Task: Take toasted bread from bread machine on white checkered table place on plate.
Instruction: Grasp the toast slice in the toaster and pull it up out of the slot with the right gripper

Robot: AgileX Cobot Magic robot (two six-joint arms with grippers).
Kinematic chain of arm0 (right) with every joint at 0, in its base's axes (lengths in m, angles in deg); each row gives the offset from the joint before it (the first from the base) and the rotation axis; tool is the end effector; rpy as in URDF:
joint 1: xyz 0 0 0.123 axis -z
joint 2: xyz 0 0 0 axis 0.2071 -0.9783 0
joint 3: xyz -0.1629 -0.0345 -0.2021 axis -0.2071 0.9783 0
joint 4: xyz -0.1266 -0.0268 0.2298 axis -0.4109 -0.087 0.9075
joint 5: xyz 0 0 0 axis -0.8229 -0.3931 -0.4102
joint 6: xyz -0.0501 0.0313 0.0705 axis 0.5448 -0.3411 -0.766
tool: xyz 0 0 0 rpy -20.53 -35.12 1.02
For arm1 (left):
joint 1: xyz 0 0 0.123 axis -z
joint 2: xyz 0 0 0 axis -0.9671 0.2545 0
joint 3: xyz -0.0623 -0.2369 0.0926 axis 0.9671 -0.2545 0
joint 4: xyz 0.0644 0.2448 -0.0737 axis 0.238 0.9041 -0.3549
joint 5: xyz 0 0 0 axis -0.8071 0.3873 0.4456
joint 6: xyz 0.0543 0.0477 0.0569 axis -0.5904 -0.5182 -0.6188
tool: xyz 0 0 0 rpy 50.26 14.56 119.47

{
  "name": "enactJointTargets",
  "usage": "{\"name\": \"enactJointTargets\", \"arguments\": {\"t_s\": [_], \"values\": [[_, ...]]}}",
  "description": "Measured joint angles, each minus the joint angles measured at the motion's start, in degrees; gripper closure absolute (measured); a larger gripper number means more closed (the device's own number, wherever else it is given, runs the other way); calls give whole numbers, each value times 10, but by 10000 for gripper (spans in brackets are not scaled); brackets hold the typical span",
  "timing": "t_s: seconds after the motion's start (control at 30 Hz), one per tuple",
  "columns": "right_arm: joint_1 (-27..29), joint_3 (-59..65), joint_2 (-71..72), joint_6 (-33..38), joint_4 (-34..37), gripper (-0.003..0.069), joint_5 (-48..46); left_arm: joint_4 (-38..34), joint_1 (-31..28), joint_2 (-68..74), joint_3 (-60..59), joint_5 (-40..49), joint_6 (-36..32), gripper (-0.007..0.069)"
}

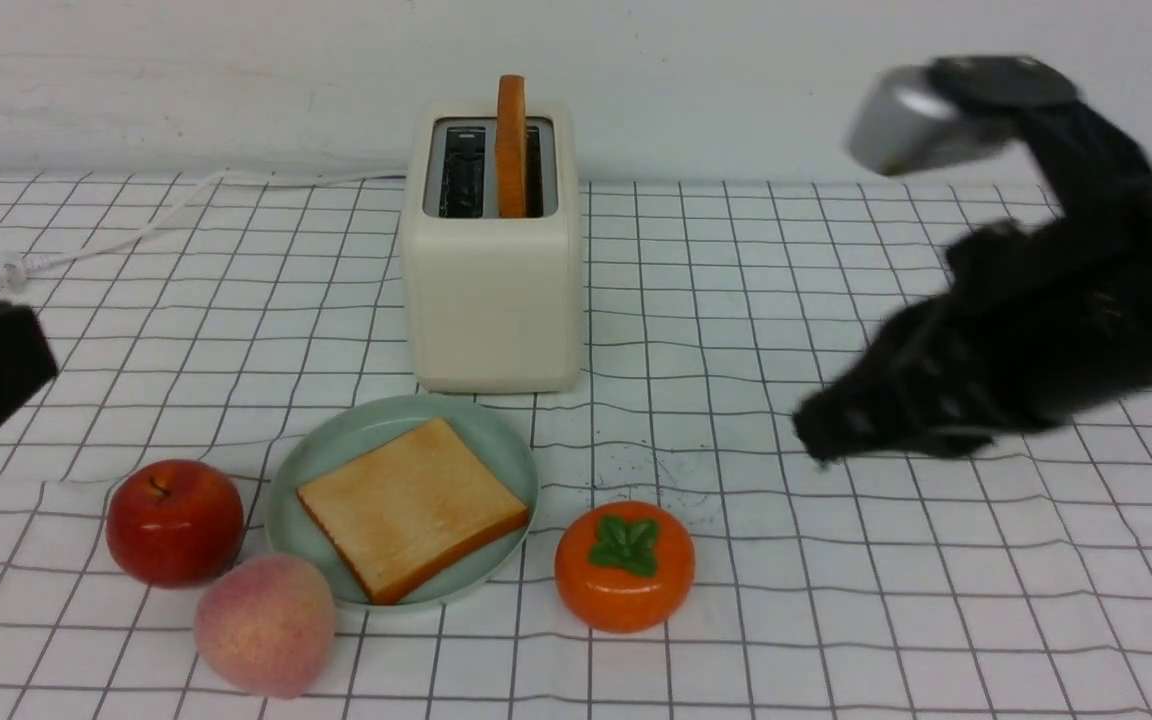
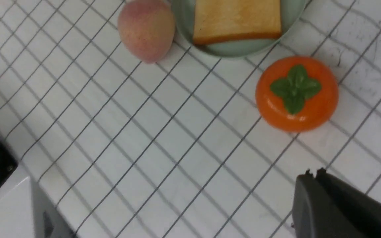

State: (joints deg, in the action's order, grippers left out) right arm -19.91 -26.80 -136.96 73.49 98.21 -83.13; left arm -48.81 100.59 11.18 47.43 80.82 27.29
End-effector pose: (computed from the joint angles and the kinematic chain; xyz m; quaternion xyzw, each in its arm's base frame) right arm 0.2417 0.1817 0.3597 -0.2686 0.8896 0.2382 0.2823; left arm 0.1024 -0.0569 0.3556 0.1198 0.6808 -0.2483 0.6786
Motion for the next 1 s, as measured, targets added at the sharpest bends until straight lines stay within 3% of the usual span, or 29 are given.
{"name": "enactJointTargets", "arguments": {"t_s": [0.17,0.3,0.33,0.37,0.43,0.63,0.8,1.0], "values": [[-41,-123,-133,-84,-99,609,89,-13,0,-30,-33,-16,0,638],[-43,-221,-235,-114,-137,504,135,-15,0,-30,-36,-18,0,638],[-43,-266,-281,-118,-154,433,153,-15,0,-30,-36,-19,0,638],[-43,-272,-281,-118,-154,423,154,-15,0,-30,-36,-19,0,638],[-43,-347,-355,-125,-180,293,177,-15,0,-30,-36,-19,0,638],[-36,-493,-472,-189,-240,93,200,-16,0,-30,-36,-19,0,638],[-24,-541,-527,-239,-285,100,238,-19,0,-30,-36,-19,0,638],[-21,-545,-555,-278,-337,253,285,-21,0,-30,-36,-19,0,638]]}}
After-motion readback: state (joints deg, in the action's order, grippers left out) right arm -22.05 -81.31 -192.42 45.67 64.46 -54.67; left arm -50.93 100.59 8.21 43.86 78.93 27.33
